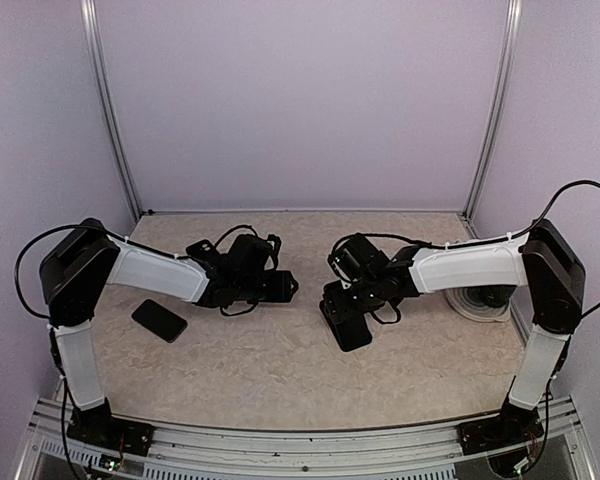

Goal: Put the phone into the phone case

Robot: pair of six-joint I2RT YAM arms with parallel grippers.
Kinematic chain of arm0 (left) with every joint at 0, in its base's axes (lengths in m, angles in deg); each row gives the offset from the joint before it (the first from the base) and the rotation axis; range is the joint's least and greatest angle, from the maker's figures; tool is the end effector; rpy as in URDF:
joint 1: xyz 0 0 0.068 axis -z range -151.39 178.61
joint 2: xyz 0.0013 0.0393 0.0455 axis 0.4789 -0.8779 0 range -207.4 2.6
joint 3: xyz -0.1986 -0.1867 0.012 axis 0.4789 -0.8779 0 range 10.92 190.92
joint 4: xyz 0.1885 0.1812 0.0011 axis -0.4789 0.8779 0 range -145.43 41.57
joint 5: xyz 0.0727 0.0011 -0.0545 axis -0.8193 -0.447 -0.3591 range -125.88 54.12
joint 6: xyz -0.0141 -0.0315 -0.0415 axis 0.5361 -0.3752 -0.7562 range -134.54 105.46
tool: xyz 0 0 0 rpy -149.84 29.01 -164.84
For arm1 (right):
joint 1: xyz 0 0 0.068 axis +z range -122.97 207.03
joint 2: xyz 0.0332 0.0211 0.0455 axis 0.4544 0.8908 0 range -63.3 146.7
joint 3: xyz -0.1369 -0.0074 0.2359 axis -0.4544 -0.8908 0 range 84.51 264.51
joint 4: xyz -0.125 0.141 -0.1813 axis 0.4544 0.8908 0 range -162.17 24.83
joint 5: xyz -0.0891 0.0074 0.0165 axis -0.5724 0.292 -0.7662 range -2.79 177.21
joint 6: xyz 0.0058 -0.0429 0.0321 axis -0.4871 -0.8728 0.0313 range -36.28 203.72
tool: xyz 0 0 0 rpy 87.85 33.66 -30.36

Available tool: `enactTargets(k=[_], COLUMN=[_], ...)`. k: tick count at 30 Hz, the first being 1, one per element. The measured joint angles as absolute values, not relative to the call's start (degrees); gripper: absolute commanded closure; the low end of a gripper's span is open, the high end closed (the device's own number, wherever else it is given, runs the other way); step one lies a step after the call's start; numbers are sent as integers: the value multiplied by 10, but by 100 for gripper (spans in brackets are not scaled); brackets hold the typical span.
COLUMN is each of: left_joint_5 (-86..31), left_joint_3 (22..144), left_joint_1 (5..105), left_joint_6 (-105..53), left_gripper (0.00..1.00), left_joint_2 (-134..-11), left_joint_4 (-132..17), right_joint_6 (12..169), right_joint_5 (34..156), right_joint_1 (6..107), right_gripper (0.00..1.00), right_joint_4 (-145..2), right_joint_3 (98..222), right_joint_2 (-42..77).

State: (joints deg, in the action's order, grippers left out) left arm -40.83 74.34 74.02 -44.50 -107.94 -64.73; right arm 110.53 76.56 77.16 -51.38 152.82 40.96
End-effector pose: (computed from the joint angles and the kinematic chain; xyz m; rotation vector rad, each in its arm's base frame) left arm 0.2899 -0.2896 0.1549 0.2611 2.2863 -0.6100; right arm 0.2477 0.2863 0.1830 -0.4479 2.5217 0.2887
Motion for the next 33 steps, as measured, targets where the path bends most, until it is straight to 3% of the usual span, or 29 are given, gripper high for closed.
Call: enactTargets(k=[17, 29, 33], left_joint_5=[-409, -408, -408], left_joint_3=[743, 743, 743], left_joint_1=[740, 740, 740], left_joint_6=[-443, -441, -441], left_gripper=[49, 49, 49], left_joint_2=[-1079, -1079, -1079], left_joint_4=[-647, -647, -647], right_joint_6=[1108, 1120, 1120], right_joint_5=[759, 764, 763], right_joint_1=[772, 772, 772], right_gripper=[74, 61, 49], right_joint_4=[-476, -476, -481], right_joint_3=[1531, 1529, 1528], right_joint_2=[411, 412, 417])
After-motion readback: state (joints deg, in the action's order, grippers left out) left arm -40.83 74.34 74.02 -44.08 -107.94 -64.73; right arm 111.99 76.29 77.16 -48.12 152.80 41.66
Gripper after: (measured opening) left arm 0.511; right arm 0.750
